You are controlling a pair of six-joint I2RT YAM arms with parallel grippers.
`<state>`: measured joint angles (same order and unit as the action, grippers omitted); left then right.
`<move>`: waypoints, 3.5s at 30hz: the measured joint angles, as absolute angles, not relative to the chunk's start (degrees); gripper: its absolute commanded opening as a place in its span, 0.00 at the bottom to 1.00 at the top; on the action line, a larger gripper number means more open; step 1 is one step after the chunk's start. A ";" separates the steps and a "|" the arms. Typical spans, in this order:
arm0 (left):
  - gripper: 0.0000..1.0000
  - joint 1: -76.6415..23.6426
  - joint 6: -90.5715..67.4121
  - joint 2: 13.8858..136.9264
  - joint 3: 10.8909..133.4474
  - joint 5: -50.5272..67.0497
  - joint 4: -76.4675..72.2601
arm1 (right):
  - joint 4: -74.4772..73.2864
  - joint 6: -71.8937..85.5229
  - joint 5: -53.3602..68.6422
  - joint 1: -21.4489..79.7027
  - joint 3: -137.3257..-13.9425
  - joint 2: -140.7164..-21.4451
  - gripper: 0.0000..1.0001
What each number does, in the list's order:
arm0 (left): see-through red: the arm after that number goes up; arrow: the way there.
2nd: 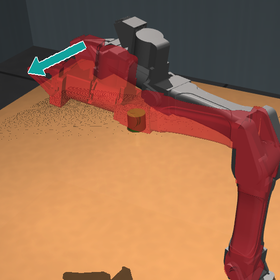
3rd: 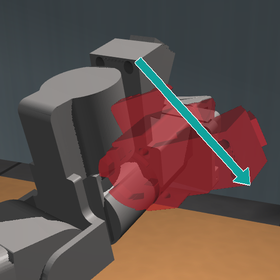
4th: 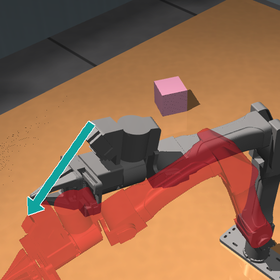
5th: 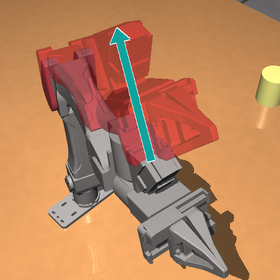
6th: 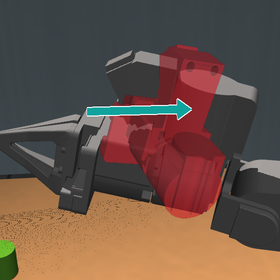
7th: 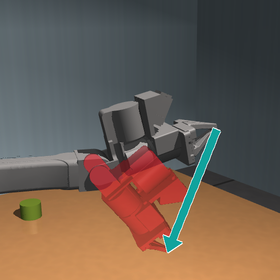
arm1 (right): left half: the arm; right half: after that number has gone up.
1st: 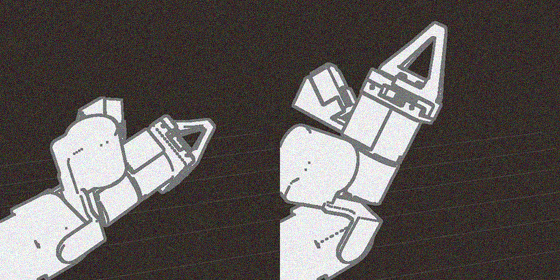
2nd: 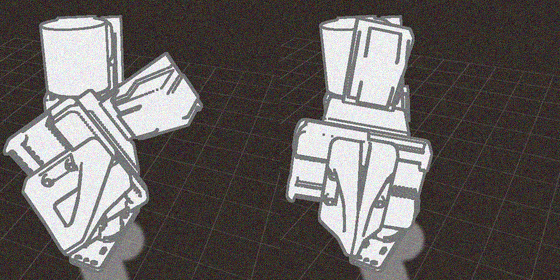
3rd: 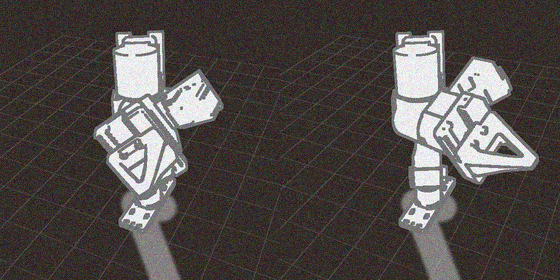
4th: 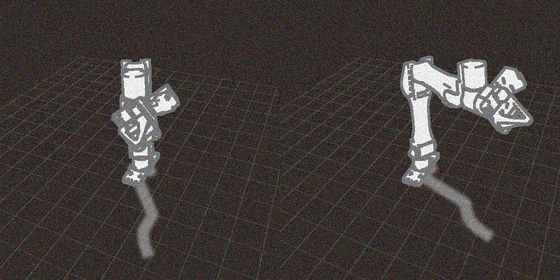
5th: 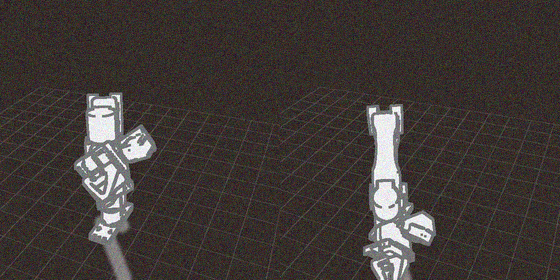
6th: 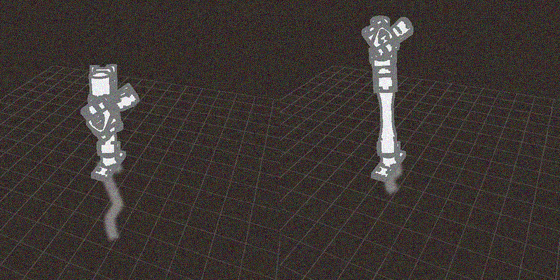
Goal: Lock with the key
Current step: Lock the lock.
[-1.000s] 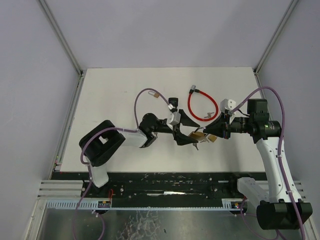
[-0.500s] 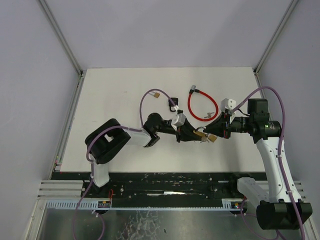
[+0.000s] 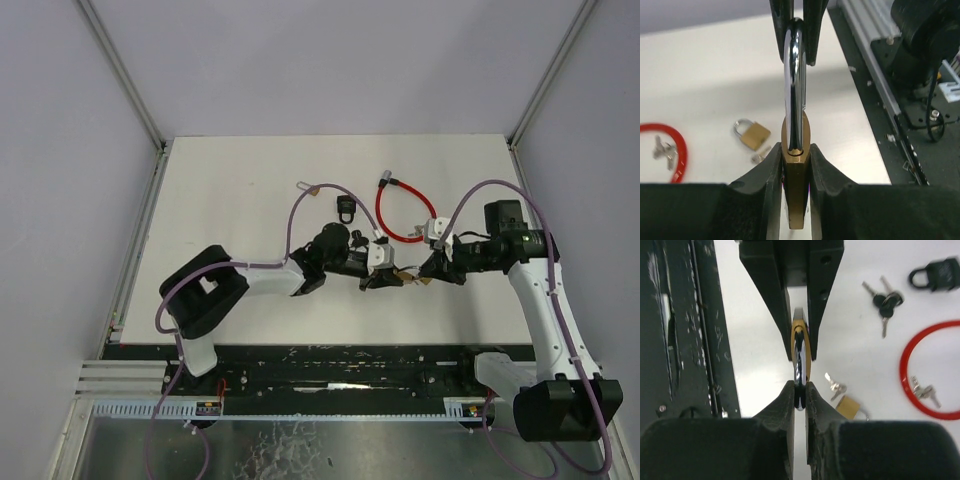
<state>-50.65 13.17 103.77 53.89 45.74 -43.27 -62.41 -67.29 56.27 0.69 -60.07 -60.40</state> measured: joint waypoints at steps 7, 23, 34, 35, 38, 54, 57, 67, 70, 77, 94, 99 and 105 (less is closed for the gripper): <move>0.00 -54.76 13.93 107.74 51.48 38.52 -41.23 | -61.06 -73.80 48.99 0.73 -50.41 -60.36 0.01; 0.00 -56.93 4.43 117.19 46.37 32.51 -57.45 | -54.50 -87.22 49.10 0.67 -43.09 -68.93 0.00; 0.00 -56.97 1.50 119.74 46.37 30.02 -63.11 | -51.94 -88.12 48.64 0.10 -42.83 -68.73 0.23; 0.00 -56.99 1.54 119.74 46.35 29.93 -63.11 | -51.92 -88.18 48.62 0.10 -42.83 -68.66 0.24; 0.00 -57.36 1.83 119.74 46.37 29.26 -63.31 | -51.75 -88.55 47.97 0.12 -42.76 -68.29 0.28; 0.00 -57.54 2.15 119.74 46.35 28.86 -63.37 | -55.44 -92.90 46.19 0.10 -44.38 -65.63 0.26; 0.00 -57.56 2.15 119.74 46.35 28.86 -63.37 | -56.14 -94.30 47.33 0.10 -44.40 -66.11 0.21; 0.00 -57.54 2.42 119.74 46.17 28.88 -63.51 | -57.28 -99.26 49.15 -0.08 -44.88 -68.77 0.00; 0.00 -57.56 2.61 119.74 46.13 28.86 -63.57 | -58.02 -99.55 49.15 -0.08 -44.88 -68.93 0.00; 0.00 -57.71 2.79 119.74 45.56 28.03 -64.40 | -58.78 -97.38 49.36 0.19 -45.80 -70.59 0.00; 0.00 -57.54 3.16 119.42 43.90 25.32 -66.43 | -55.07 -79.77 41.60 9.65 -49.65 -73.63 0.00; 0.00 -57.76 3.79 119.39 43.72 24.86 -66.67 | -54.72 -78.83 41.39 9.85 -48.84 -72.44 0.00; 0.00 -57.78 4.12 119.39 43.70 24.99 -66.72 | -52.01 -77.97 41.52 9.87 -47.37 -70.74 0.00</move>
<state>-57.78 4.12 119.39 43.70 24.99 -66.72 -52.01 -77.97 41.52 9.87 -47.37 -70.74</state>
